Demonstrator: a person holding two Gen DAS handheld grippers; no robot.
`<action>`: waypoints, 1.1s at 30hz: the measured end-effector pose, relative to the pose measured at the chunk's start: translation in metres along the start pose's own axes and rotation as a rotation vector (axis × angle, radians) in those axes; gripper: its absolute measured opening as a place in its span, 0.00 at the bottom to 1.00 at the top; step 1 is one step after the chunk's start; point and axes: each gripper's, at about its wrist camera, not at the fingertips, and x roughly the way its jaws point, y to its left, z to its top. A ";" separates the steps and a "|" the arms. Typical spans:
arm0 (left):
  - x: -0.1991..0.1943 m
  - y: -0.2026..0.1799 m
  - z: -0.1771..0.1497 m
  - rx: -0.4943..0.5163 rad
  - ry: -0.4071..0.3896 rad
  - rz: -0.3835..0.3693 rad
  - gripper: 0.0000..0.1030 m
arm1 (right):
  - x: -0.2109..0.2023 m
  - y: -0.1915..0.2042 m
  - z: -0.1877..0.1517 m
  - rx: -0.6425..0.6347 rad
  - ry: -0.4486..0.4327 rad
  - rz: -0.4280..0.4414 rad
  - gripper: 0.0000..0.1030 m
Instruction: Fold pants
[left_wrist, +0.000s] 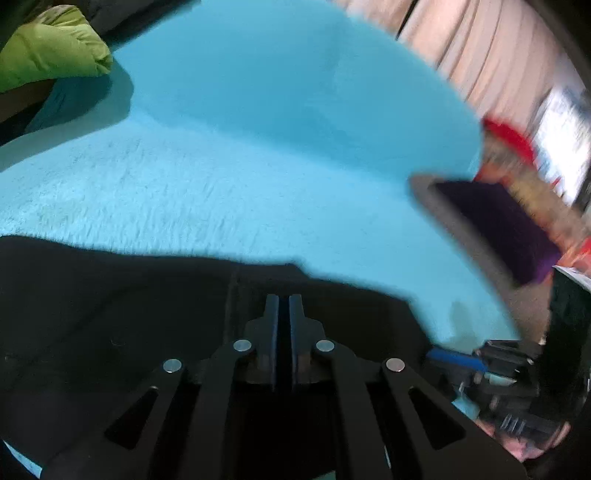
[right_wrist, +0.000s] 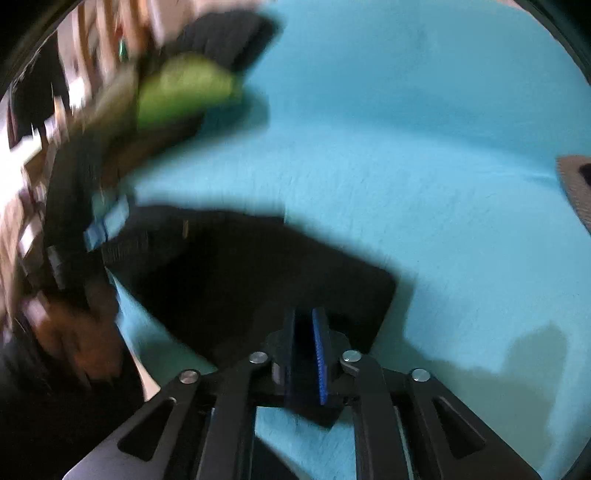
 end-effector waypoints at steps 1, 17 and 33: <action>0.001 0.000 0.000 0.002 -0.012 0.006 0.03 | 0.000 0.000 -0.003 0.004 -0.034 -0.003 0.11; -0.153 0.094 -0.010 -0.327 -0.304 -0.130 0.66 | -0.028 0.058 0.019 0.198 -0.212 -0.005 0.54; -0.127 0.252 -0.096 -1.063 -0.371 -0.445 0.82 | -0.030 0.041 0.014 0.256 -0.246 0.073 0.54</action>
